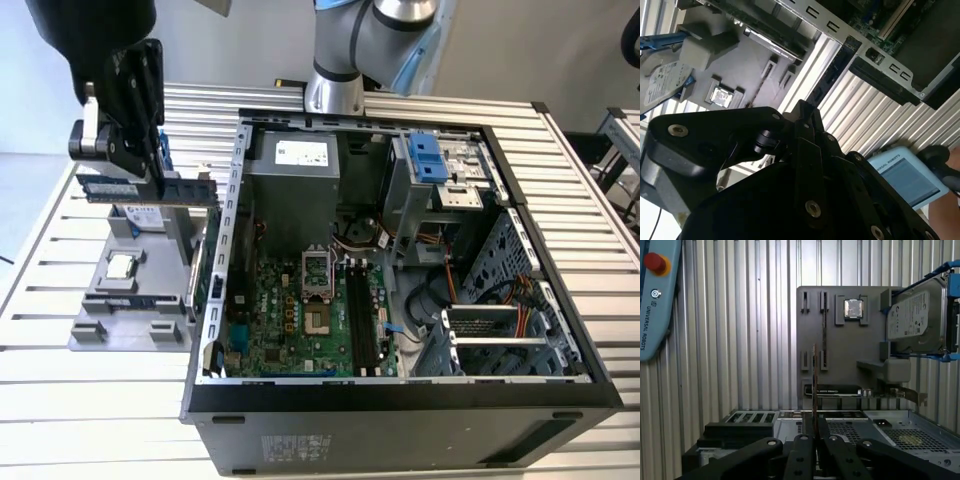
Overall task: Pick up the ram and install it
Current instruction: 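Pick up the ram and move it above insertion slot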
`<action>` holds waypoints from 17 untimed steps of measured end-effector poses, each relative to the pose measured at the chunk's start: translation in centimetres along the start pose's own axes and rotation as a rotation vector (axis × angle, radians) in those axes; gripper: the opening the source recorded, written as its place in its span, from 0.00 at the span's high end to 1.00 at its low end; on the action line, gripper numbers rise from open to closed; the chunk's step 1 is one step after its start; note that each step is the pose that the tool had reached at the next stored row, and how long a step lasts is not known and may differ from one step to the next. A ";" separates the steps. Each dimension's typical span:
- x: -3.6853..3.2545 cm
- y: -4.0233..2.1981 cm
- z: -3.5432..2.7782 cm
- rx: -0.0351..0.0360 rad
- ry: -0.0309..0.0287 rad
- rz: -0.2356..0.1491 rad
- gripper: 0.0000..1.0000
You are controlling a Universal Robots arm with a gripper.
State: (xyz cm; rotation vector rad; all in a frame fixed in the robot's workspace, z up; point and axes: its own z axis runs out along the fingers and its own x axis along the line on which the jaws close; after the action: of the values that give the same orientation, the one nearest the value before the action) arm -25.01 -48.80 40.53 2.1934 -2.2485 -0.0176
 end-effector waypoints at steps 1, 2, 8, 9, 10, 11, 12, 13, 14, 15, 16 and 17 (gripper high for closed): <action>-0.01 -0.21 0.00 -0.0001 0.0000 0.000 1.00; -0.01 -0.42 0.00 -0.0001 0.0000 0.000 1.00; -0.04 -1.62 -0.01 -0.0005 0.0000 0.000 1.00; -0.05 -1.81 -0.02 -0.0006 0.0000 0.000 1.00; -0.05 -2.02 -0.02 -0.0006 0.0000 0.000 1.00; -0.06 -2.22 -0.02 -0.0006 0.0000 0.000 1.00; -0.06 -2.43 -0.02 -0.0007 0.0000 0.000 1.00; -0.07 -2.61 -0.02 -0.0007 0.0000 0.000 1.00; -0.07 -2.83 -0.02 -0.0008 0.0000 0.000 1.00; -0.08 -3.03 -0.03 -0.0009 0.0001 0.000 1.00; -0.08 -3.24 -0.03 -0.0008 0.0001 0.000 1.00; -0.09 -3.46 -0.03 -0.0009 0.0000 0.000 1.00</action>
State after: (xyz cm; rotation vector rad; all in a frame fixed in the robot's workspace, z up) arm -21.55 -48.80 40.53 2.1929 -2.2481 -0.0186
